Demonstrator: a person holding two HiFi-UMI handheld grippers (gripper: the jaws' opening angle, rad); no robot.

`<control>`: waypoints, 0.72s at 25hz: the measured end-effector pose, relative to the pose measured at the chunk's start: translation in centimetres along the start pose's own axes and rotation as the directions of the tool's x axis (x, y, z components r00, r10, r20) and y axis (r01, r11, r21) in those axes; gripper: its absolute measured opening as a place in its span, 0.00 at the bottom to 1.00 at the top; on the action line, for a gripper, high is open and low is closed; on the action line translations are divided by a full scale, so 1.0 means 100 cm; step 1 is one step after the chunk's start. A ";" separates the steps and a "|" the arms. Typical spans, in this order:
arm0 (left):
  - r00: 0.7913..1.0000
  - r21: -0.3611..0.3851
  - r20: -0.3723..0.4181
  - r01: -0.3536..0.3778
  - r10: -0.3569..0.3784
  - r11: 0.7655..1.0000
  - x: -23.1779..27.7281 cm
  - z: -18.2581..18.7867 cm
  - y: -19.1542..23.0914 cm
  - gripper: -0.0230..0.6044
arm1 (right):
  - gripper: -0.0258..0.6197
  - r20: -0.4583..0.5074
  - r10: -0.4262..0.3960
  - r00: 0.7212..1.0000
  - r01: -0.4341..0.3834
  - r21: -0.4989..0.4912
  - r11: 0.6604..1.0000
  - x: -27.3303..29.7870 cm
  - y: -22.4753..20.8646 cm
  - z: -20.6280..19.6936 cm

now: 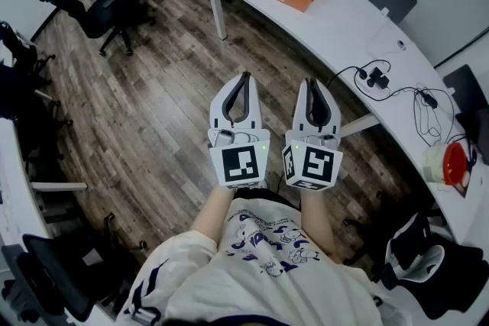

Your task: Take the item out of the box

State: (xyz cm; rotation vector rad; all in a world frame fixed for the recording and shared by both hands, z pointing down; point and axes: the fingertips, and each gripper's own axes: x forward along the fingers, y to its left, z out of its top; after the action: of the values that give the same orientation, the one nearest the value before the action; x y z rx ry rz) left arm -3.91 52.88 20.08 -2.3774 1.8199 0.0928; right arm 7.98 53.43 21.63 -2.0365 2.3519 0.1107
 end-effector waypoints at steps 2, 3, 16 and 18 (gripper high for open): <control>1.000 0.001 0.002 -0.001 0.001 1.000 -0.001 0.001 0.002 0.07 | 0.13 0.002 0.001 1.000 -0.001 0.002 1.000 0.000 0.001 0.001; 1.000 0.001 0.002 -0.002 0.002 1.000 -0.001 0.002 0.002 0.07 | 0.13 0.003 0.001 1.000 -0.001 0.003 1.000 0.000 0.001 0.001; 1.000 -0.011 0.003 -0.028 0.028 1.000 0.006 -0.003 -0.002 0.07 | 0.13 -0.001 0.040 0.999 -0.040 0.004 0.999 0.006 -0.002 -0.005; 0.999 -0.007 0.000 -0.035 0.035 0.999 0.006 -0.005 -0.004 0.07 | 0.13 -0.007 0.048 0.999 -0.048 0.005 0.999 0.007 -0.004 -0.008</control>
State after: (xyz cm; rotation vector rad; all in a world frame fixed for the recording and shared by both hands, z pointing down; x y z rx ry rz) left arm -3.40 52.29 20.55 -2.3510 1.8642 0.1034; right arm 8.34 52.57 22.39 -1.9816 2.4038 0.0984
